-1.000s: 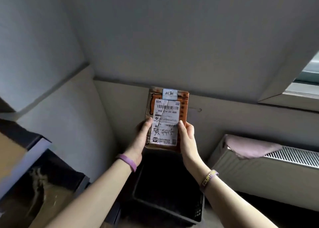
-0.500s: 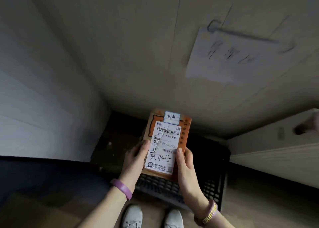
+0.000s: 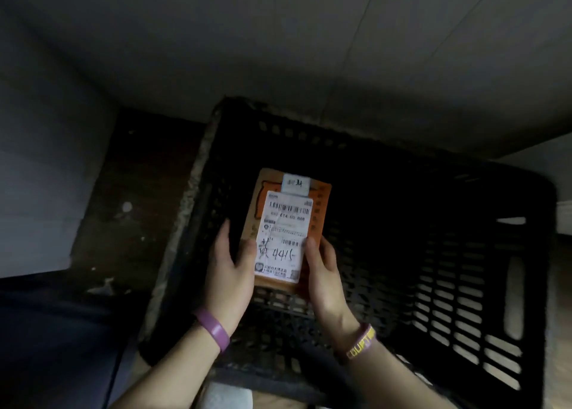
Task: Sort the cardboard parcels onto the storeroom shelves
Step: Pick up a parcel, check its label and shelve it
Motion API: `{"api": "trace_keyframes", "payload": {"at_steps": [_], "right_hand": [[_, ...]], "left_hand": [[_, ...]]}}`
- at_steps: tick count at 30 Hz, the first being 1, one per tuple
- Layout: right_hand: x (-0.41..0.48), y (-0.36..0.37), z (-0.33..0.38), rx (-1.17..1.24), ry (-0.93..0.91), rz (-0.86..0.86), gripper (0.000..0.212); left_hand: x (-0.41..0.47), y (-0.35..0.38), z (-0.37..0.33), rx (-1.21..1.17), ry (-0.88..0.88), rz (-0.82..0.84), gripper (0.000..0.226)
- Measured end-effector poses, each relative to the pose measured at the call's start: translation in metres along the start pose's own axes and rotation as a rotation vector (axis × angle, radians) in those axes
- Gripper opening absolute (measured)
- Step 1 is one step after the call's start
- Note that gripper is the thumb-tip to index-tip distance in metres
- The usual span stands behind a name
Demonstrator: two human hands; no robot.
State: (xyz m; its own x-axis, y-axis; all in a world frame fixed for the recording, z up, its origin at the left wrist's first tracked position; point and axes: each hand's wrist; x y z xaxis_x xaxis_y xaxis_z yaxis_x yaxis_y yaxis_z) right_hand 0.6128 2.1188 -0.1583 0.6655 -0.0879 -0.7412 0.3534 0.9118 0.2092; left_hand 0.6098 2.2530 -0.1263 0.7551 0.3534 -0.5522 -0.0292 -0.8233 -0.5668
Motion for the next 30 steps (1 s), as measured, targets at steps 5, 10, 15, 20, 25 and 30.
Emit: {"api": "trace_keyframes", "payload": {"at_steps": [5,10,15,20,25,30], "right_hand": [[0.061,0.037,-0.02,0.1,0.021,-0.006,0.052],[0.08,0.056,-0.03,0.005,-0.003,-0.016,0.051],[0.062,0.055,0.002,-0.241,-0.023,-0.05,0.062],[-0.004,0.073,0.075,-0.333,-0.159,-0.021,0.024],[-0.111,0.109,0.176,-0.394,-0.176,0.036,0.045],[-0.246,0.157,0.291,-0.399,-0.235,0.08,0.045]], "left_hand": [[0.031,0.001,0.011,0.207,0.398,-0.084,0.044],[0.047,0.006,0.018,0.276,0.335,0.037,0.043],[0.045,-0.001,0.003,0.167,0.222,0.118,0.042],[0.016,-0.053,-0.064,0.005,0.105,0.193,0.033],[-0.046,-0.13,-0.155,-0.038,0.092,0.152,0.027],[-0.136,-0.229,-0.269,-0.072,0.07,0.118,0.038]]}}
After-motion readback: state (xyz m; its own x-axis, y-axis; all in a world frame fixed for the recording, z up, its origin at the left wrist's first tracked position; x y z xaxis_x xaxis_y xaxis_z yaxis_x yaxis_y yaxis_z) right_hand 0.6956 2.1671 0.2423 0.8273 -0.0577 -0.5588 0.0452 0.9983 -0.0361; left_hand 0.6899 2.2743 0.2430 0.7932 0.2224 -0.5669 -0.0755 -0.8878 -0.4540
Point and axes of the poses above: each hand's wrist, its own x-axis towards the middle knuckle, its own y-axis out of the palm, z = x × y, and after that the axes turned 15 degrees about x, right-handed
